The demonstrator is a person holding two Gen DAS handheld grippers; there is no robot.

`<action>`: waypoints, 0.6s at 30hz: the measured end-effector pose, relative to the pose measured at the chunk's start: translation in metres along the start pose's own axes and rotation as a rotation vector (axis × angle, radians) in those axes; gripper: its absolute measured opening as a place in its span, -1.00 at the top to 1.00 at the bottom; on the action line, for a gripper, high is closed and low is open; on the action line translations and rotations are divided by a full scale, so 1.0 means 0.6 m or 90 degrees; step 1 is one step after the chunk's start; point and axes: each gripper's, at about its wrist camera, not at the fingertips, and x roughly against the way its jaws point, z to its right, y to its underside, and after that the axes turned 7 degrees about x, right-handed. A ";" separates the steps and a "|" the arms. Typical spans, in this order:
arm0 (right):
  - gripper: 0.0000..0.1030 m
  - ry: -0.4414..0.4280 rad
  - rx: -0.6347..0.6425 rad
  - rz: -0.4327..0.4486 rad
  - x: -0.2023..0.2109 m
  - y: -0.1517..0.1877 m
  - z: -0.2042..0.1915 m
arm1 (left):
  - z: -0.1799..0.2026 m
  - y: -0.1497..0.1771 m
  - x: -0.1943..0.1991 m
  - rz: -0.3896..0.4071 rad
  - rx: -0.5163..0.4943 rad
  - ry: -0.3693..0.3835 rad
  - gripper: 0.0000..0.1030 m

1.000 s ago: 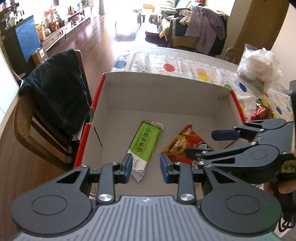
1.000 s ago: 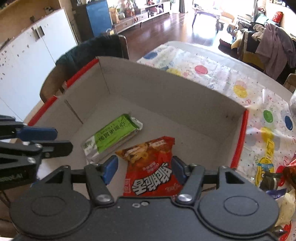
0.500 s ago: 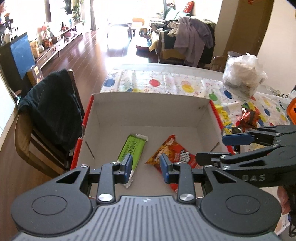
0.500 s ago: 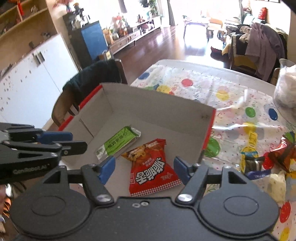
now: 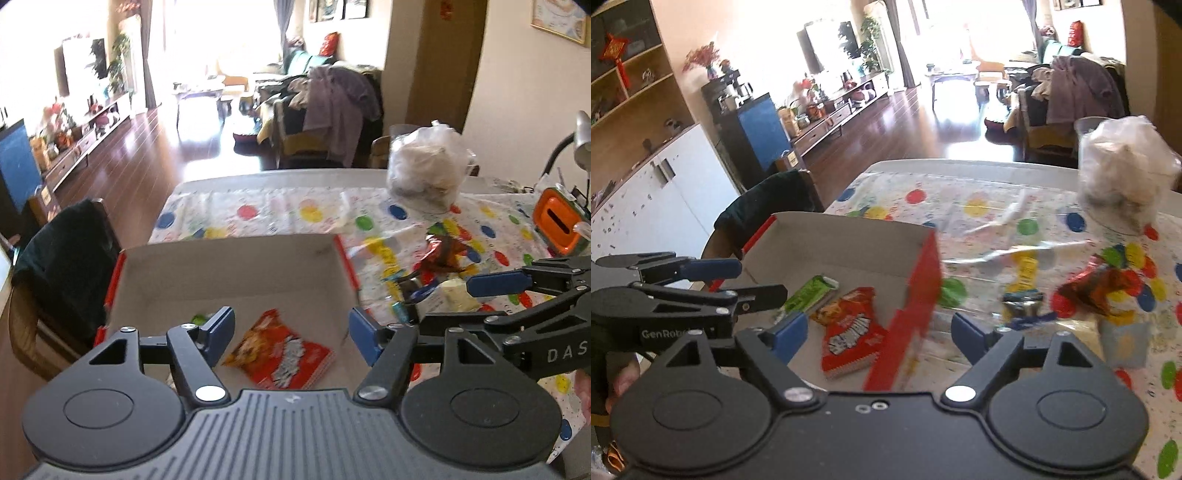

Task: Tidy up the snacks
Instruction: 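Withdraw both open tools from the shoebox back over the snack pile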

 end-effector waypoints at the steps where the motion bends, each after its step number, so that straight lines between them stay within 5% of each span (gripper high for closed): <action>1: -0.65 0.001 -0.002 0.002 0.007 0.005 0.008 | 0.013 0.000 -0.001 0.002 -0.005 0.007 -0.39; 18: -0.98 0.059 -0.018 0.038 0.111 0.084 0.160 | 0.180 0.023 -0.033 0.012 -0.034 0.087 -0.68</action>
